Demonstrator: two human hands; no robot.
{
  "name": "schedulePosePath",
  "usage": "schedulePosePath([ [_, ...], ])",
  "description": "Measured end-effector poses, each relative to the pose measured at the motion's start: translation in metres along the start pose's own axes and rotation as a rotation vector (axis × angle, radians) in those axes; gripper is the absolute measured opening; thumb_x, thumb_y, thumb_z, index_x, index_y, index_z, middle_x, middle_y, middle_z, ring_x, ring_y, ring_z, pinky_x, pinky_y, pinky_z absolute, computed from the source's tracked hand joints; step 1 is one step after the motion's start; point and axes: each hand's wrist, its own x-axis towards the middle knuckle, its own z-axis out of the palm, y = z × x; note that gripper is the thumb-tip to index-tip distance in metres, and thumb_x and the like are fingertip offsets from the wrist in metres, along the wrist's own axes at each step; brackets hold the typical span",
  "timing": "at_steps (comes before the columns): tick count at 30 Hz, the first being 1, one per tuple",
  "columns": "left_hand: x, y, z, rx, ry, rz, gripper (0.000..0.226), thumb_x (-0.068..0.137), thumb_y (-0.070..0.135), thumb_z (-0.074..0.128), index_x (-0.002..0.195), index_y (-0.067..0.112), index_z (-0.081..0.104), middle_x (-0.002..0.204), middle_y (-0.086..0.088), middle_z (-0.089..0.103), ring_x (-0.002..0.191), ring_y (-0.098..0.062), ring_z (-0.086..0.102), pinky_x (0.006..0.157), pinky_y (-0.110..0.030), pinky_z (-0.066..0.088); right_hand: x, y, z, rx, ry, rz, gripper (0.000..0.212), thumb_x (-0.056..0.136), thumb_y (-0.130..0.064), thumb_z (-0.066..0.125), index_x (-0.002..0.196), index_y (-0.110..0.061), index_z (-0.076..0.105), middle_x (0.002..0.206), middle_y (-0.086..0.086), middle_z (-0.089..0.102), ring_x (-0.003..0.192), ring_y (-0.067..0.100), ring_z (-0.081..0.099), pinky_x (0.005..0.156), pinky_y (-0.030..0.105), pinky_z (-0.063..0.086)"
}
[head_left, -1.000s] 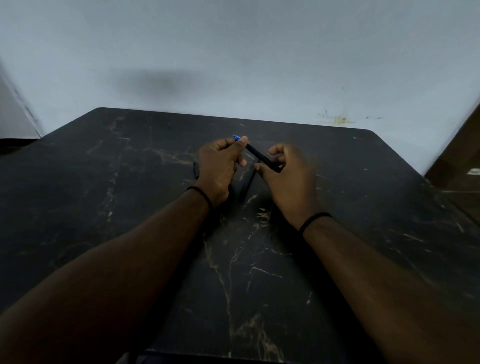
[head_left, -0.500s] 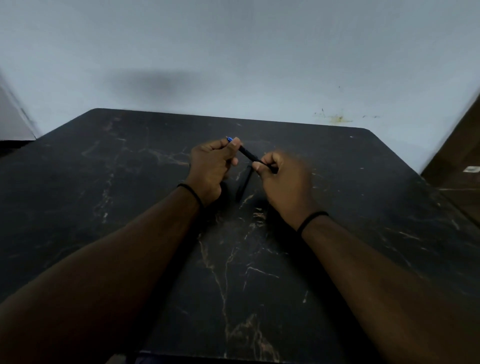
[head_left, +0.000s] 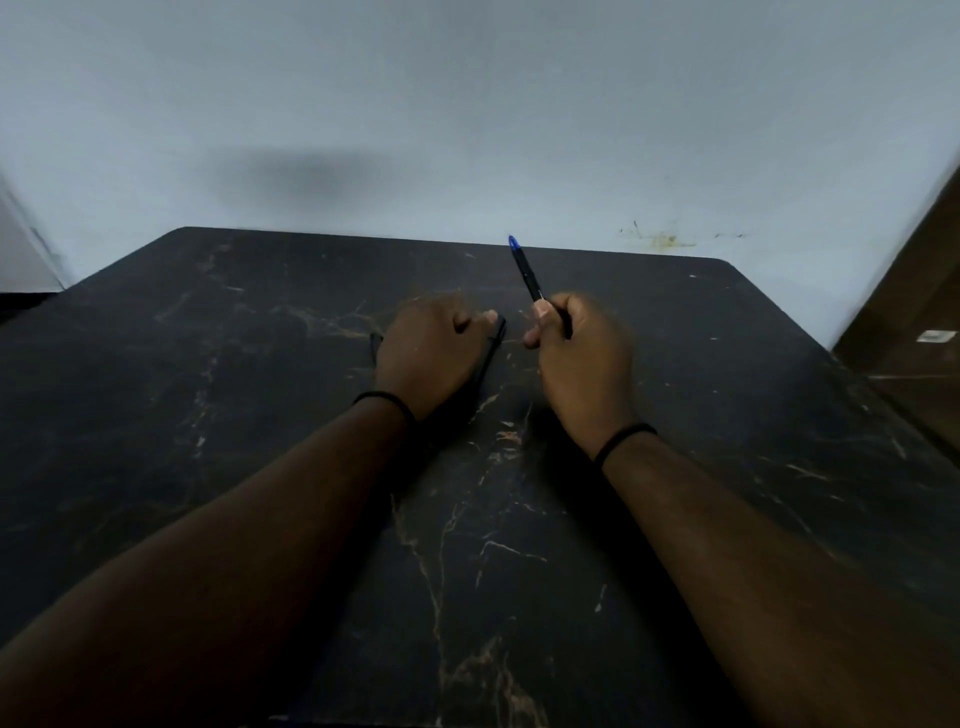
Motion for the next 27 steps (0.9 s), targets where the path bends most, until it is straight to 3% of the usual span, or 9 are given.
schedulePosePath([
  [4, -0.0001, -0.0014, 0.0006, 0.082, -0.059, -0.022, 0.055, 0.092, 0.048, 0.058, 0.048, 0.019, 0.04, 0.041, 0.007, 0.038, 0.038, -0.007, 0.037, 0.041, -0.019, 0.023, 0.0004, -0.0023, 0.0005, 0.062, -0.022, 0.024, 0.015, 0.102, -0.028, 0.053, 0.092, -0.026, 0.063, 0.071, -0.011, 0.065, 0.065, -0.006, 0.058, 0.06, 0.007, 0.038],
  [7, -0.0006, 0.001, 0.0011, 0.2, -0.168, -0.022, 0.052, 0.09, 0.055, 0.056, 0.053, 0.018, 0.048, 0.048, 0.006, 0.044, 0.044, -0.009, 0.041, 0.047, -0.022, 0.027, -0.0017, -0.0033, 0.0016, 0.054, -0.031, 0.01, 0.015, 0.103, -0.028, 0.053, 0.09, -0.027, 0.062, 0.07, -0.012, 0.063, 0.066, -0.006, 0.057, 0.059, 0.004, 0.038],
  [14, -0.0006, 0.008, -0.0001, 0.347, -0.212, -0.006, 0.035, 0.088, 0.04, 0.054, 0.062, 0.018, 0.049, 0.063, 0.002, 0.054, 0.056, -0.012, 0.049, 0.049, -0.024, 0.029, -0.002, -0.0014, 0.0014, 0.061, -0.022, 0.02, 0.014, 0.102, -0.029, 0.053, 0.097, -0.024, 0.065, 0.074, -0.01, 0.064, 0.068, -0.003, 0.058, 0.06, 0.009, 0.04],
  [20, 0.0, 0.0067, -0.0003, 0.358, -0.205, -0.018, 0.033, 0.089, 0.04, 0.055, 0.066, 0.017, 0.055, 0.064, 0.001, 0.055, 0.058, -0.013, 0.051, 0.049, -0.025, 0.031, -0.0031, -0.0009, 0.0023, 0.06, -0.026, -0.003, 0.016, 0.101, -0.028, 0.055, 0.096, -0.019, 0.067, 0.073, -0.009, 0.064, 0.07, 0.003, 0.06, 0.066, 0.022, 0.048],
  [27, 0.0011, 0.003, -0.0029, 0.365, -0.177, -0.042, 0.035, 0.088, 0.038, 0.055, 0.061, 0.016, 0.051, 0.06, 0.002, 0.053, 0.053, -0.01, 0.047, 0.048, -0.023, 0.026, -0.0024, 0.0008, 0.0027, 0.055, -0.019, 0.012, 0.013, 0.101, -0.028, 0.057, 0.097, -0.021, 0.067, 0.072, -0.01, 0.065, 0.067, -0.001, 0.06, 0.063, 0.015, 0.045],
])
